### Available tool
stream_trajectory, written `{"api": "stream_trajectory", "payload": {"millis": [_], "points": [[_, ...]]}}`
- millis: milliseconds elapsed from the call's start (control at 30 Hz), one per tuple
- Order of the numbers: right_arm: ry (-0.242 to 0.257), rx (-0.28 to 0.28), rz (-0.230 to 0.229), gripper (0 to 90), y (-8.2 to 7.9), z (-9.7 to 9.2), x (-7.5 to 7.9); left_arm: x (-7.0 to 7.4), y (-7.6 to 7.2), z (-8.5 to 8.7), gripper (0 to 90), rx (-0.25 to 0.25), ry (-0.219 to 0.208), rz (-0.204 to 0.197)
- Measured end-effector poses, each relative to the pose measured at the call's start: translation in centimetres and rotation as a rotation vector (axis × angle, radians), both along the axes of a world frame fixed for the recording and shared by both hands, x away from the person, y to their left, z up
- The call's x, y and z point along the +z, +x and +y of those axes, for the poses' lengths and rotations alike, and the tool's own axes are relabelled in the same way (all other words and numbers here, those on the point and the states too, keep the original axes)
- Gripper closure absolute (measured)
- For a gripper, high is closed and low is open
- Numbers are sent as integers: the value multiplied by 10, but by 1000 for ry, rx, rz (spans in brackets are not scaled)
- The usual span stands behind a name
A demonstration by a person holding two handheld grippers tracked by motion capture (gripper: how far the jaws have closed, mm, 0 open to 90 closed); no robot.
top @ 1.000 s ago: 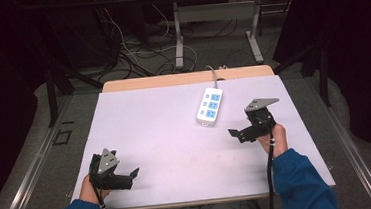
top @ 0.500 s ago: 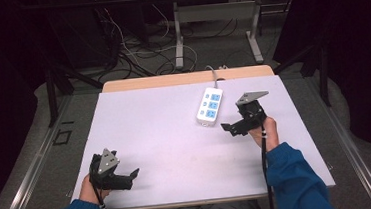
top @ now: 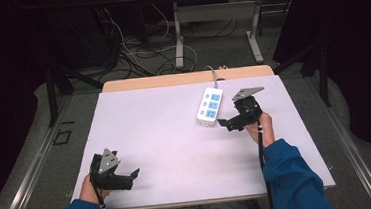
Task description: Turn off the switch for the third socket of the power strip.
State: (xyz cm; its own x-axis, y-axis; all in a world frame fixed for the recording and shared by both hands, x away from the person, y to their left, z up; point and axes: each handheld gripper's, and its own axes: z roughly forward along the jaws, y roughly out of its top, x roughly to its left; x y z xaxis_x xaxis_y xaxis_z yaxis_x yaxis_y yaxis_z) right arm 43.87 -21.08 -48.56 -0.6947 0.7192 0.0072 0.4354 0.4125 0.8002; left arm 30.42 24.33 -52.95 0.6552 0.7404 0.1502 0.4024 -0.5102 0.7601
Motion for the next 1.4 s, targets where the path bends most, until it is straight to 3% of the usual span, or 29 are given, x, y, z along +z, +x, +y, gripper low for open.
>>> {"api": "stream_trajectory", "payload": {"millis": [867, 1400], "points": [[29, 11, -12, 0, 24, 23, 0, 0, 0, -1, 5, -1, 1, 8], [29, 18, -13, 0, 31, 29, -2, -1, 0, 0, 4, -5, -5, 10]]}}
